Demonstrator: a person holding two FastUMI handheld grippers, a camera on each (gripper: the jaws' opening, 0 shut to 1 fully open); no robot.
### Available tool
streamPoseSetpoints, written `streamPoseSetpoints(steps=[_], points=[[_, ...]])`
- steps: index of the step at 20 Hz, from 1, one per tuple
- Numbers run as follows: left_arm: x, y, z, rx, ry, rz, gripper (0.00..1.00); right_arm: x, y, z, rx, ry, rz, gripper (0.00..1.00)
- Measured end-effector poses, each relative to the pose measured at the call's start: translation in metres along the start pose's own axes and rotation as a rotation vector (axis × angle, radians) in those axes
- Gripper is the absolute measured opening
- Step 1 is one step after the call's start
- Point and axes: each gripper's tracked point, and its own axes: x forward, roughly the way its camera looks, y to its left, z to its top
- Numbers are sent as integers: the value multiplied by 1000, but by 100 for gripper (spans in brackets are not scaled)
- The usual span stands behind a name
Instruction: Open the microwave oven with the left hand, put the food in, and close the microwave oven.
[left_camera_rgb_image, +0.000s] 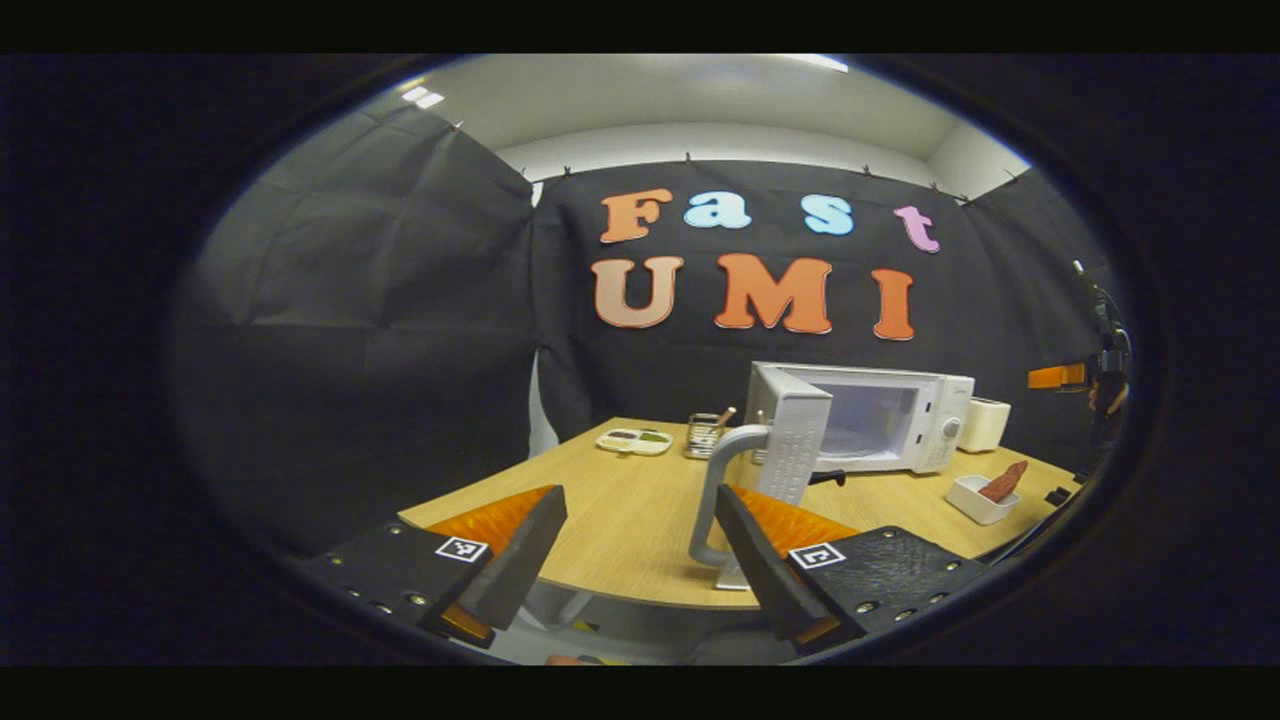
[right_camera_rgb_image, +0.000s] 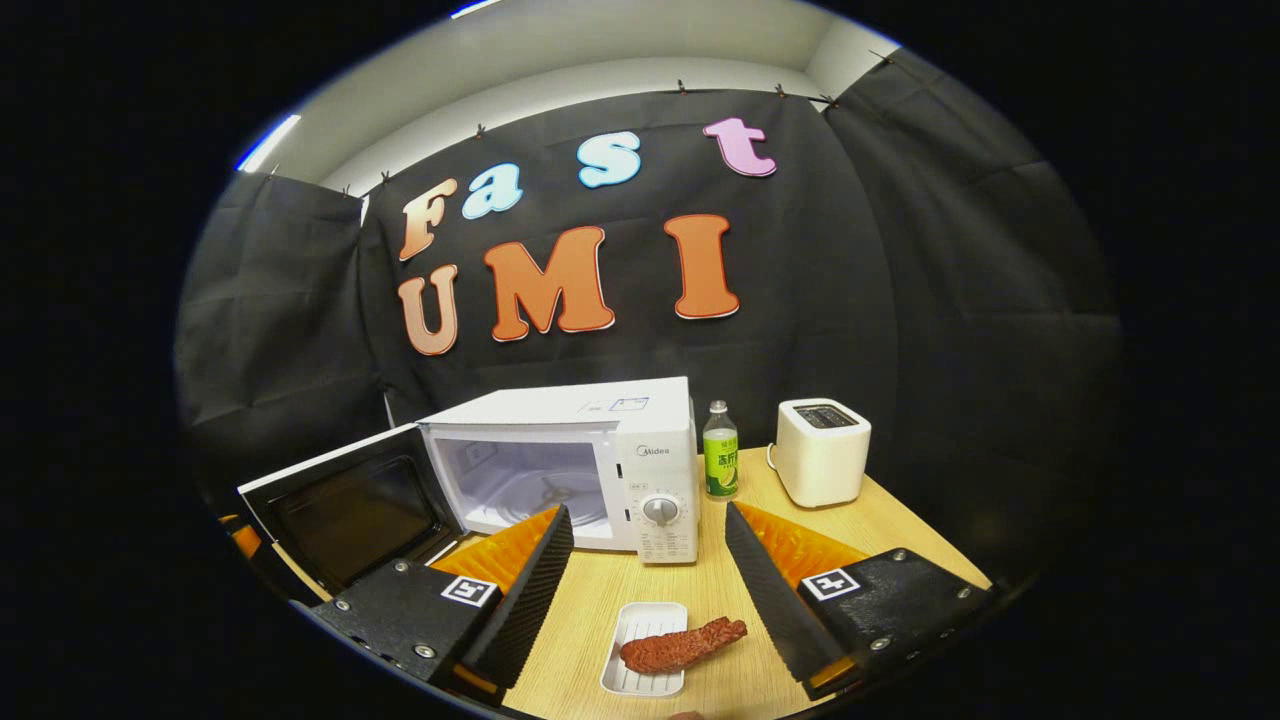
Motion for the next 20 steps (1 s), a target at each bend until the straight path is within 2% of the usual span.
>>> streamPoseSetpoints(steps=[11, 18, 20], points=[[30, 14, 5, -6, 3, -6, 93, 12, -61, -99, 254, 114, -172, 95], [51, 19, 2, 5, 9, -10, 93, 32, -66, -143, 483, 177, -164, 92], [55, 19, -1, 4, 15, -8, 93, 40, -65, -155, 581, 202, -161, 87]])
